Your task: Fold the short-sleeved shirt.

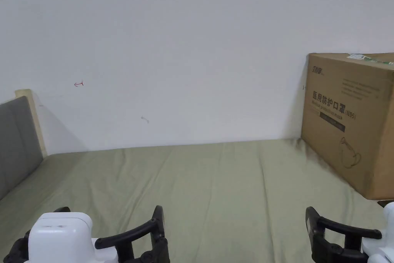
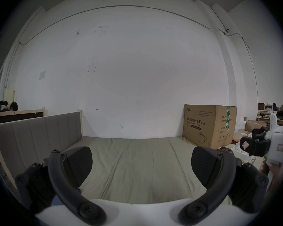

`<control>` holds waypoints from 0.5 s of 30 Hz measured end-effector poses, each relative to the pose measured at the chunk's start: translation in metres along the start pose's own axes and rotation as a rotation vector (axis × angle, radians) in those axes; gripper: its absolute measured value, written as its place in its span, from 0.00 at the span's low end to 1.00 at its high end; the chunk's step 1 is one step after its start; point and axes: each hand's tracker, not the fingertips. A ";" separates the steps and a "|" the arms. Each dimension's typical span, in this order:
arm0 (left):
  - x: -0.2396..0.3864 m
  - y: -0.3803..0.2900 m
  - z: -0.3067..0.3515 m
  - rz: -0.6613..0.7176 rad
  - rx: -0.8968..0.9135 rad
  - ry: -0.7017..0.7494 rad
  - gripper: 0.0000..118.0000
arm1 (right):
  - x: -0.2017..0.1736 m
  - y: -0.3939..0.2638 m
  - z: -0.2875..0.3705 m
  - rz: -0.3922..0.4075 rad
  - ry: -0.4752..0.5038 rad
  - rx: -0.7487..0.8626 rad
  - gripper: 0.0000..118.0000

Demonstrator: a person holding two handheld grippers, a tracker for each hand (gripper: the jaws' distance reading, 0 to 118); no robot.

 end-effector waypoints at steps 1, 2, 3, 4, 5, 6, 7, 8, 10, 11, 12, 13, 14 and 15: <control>0.001 0.001 0.001 0.003 0.000 -0.005 1.00 | 0.000 -0.002 0.001 0.006 -0.002 0.007 1.00; 0.001 0.002 0.001 0.004 0.002 -0.014 1.00 | -0.001 -0.002 0.001 0.008 -0.003 0.009 1.00; 0.000 0.002 0.002 0.003 0.005 -0.017 1.00 | -0.001 -0.002 0.001 0.008 -0.004 0.005 1.00; 0.001 0.003 0.002 -0.003 0.009 -0.014 1.00 | -0.001 -0.002 0.000 0.003 -0.004 -0.001 1.00; 0.002 0.004 0.003 -0.012 0.017 -0.007 1.00 | -0.001 -0.003 0.000 -0.005 -0.003 -0.004 1.00; 0.002 0.005 0.002 -0.021 0.017 0.000 1.00 | -0.002 -0.002 0.001 -0.010 -0.002 -0.007 1.00; -0.001 0.004 0.004 -0.019 0.026 -0.012 1.00 | -0.002 -0.002 0.001 -0.013 -0.004 -0.006 1.00; -0.004 0.004 0.005 0.002 0.040 -0.054 1.00 | -0.001 -0.001 0.001 -0.015 -0.007 -0.003 1.00; -0.002 0.008 0.004 0.027 0.029 -0.046 1.00 | -0.001 0.001 0.001 -0.011 -0.013 0.002 1.00; 0.000 0.010 0.002 0.030 0.020 -0.029 1.00 | -0.001 0.002 0.001 -0.009 -0.011 0.006 1.00; 0.000 0.010 0.001 0.024 0.011 0.007 1.00 | -0.001 0.003 0.001 -0.010 -0.009 0.007 1.00; 0.002 0.009 -0.001 0.012 0.001 0.046 1.00 | -0.001 0.003 0.001 -0.013 -0.008 0.009 1.00; 0.002 0.008 -0.003 0.010 -0.007 0.058 1.00 | -0.001 0.003 0.002 -0.019 -0.003 0.009 1.00; 0.001 0.009 -0.004 0.014 -0.014 0.052 1.00 | -0.001 0.003 0.002 -0.022 0.003 0.007 1.00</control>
